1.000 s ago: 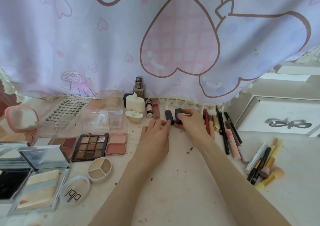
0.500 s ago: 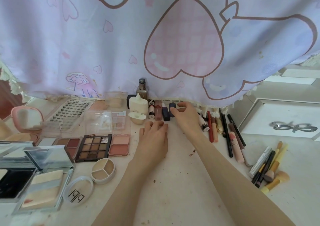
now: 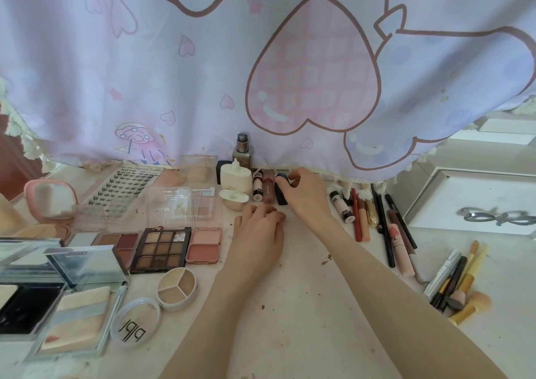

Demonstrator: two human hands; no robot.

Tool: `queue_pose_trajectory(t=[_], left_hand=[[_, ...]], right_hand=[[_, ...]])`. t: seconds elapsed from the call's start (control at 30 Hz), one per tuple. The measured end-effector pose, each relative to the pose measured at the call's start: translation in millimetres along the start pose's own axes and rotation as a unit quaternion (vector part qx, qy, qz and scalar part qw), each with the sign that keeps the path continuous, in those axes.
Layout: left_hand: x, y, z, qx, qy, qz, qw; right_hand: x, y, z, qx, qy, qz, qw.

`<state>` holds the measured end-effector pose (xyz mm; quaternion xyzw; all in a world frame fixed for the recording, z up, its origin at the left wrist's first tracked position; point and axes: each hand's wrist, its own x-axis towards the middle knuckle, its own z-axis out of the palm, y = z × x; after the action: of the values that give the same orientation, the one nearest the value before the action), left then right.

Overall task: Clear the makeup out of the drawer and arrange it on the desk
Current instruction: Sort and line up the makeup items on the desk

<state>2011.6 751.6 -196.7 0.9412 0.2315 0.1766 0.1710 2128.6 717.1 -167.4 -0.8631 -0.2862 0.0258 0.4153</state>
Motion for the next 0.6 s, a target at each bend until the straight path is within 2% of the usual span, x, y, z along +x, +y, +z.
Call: queue_pose_trajectory(t=[0.13,0.33,0.5,0.6], left_hand=[[-0.1,-0.4,-0.5,-0.003,-0.004,-0.002,1.000],[0.1,-0.4,0.2,0.000,-0.011,-0.004,1.000],[-0.3,0.8,1.2,0.003,-0.016,-0.005,1.000],[-1.3,1.5,1.2,0.018,-0.049,0.016,0.998]], right_hand=[[-4.7,1.9,-7.1,0.042,-0.015,0.001,0.999],[-23.7,13.7,-33.0,0.030,-0.002,-0.008,1.000],[-42.7,45.5,-57.9,-0.150,0.093,-0.066,0.982],[-47.8,57.9,-65.3,-0.294,0.079,-0.006,0.952]])
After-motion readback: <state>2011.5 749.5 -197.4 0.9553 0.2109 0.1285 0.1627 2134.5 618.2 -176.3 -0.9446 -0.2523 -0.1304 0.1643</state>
